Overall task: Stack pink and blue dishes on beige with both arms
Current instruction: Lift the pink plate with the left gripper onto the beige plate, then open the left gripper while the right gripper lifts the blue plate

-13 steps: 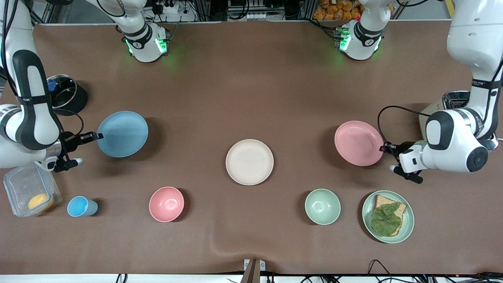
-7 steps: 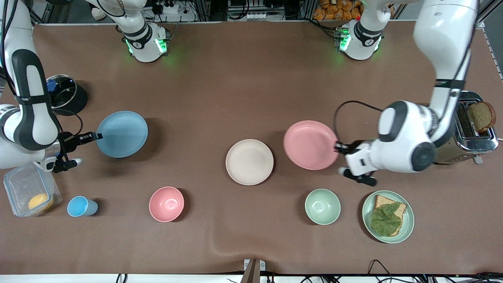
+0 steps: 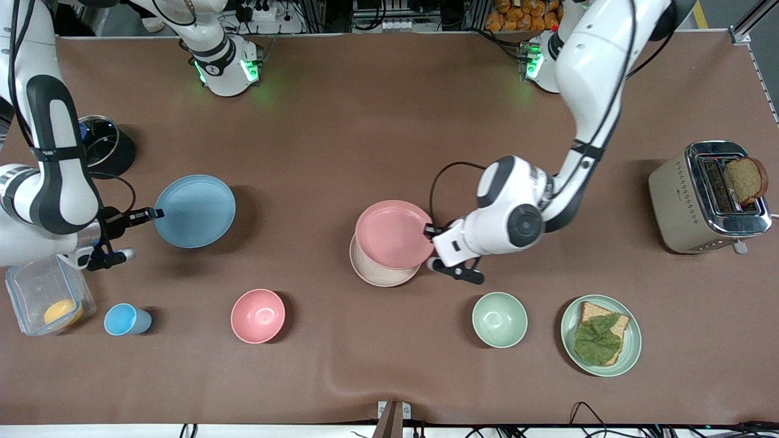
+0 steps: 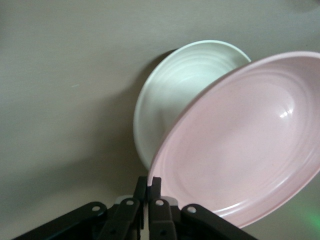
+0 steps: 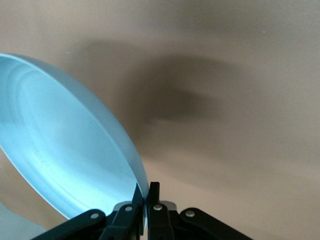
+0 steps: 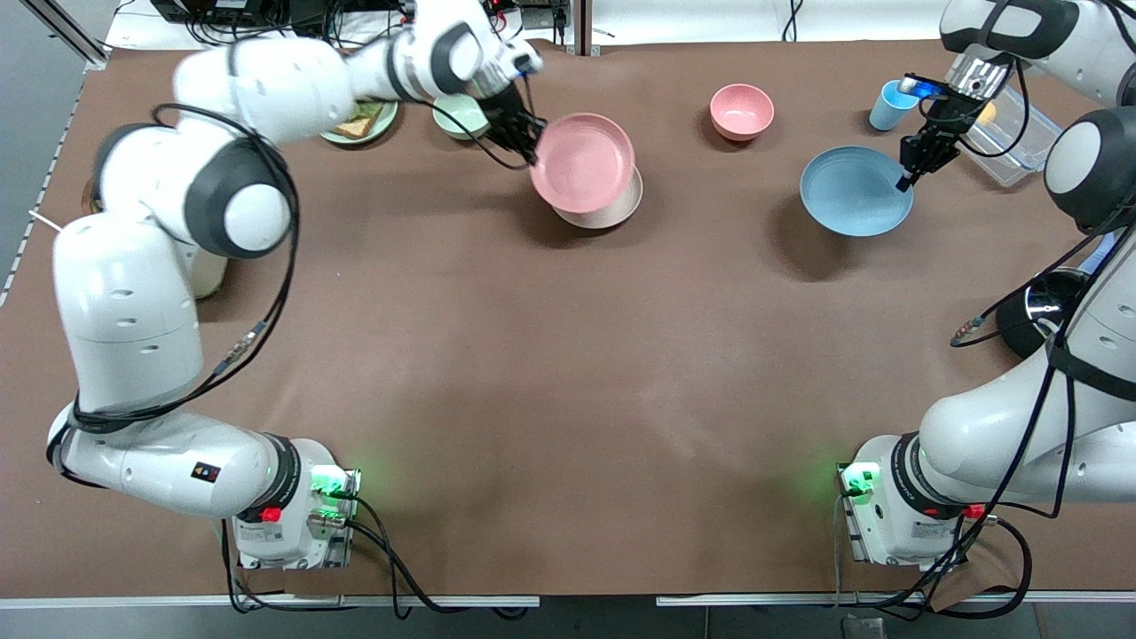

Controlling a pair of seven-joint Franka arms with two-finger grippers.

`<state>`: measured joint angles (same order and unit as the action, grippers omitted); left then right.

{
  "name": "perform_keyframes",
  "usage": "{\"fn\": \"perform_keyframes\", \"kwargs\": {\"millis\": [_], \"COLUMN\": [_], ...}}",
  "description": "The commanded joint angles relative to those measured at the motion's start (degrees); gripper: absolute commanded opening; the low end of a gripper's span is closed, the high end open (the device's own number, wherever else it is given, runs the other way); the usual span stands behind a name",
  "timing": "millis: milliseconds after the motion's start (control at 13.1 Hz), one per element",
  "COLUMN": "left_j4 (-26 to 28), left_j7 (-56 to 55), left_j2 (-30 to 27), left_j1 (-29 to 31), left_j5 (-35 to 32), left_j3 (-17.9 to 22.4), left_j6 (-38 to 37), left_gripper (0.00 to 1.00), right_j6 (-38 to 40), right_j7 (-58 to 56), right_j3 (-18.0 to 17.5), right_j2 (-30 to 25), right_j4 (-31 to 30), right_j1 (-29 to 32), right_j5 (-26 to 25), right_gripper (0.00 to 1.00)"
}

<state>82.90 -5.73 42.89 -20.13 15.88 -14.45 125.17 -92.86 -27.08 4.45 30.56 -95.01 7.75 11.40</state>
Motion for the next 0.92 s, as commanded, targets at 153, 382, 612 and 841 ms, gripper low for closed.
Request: {"fn": "perform_keyframes", "kwargs": {"millis": [153, 382, 612, 841], "left_j4": [-1.95, -1.95, -1.95, -1.86], "left_j7": [0.80, 4.12, 5.29, 5.64], "left_j2": [3.51, 2.37, -1.13, -5.87], "left_j1": [-2.11, -1.24, 0.43, 5.61], "left_j5": [1.35, -0.40, -2.78, -8.64], "left_j3": [0.82, 1.26, 1.61, 1.61], "left_j6": [3.50, 3.50, 2.97, -2.28], "left_gripper": [0.00, 1.00, 1.00, 1.00], "right_j6": [3.48, 3.48, 3.39, 2.95], "right_j7": [5.63, 7.74, 9.94, 14.76], "right_j3": [0.30, 0.29, 0.29, 0.29], "right_j2": [0.82, 0.82, 0.91, 1.26], "right_j4": [3.16, 3.25, 3.25, 3.69], "right_j1": [-3.00, -5.28, -6.95, -10.37], "right_j5": [3.89, 4.42, 6.88, 10.91], "right_gripper": [0.00, 0.00, 0.00, 0.00]}}
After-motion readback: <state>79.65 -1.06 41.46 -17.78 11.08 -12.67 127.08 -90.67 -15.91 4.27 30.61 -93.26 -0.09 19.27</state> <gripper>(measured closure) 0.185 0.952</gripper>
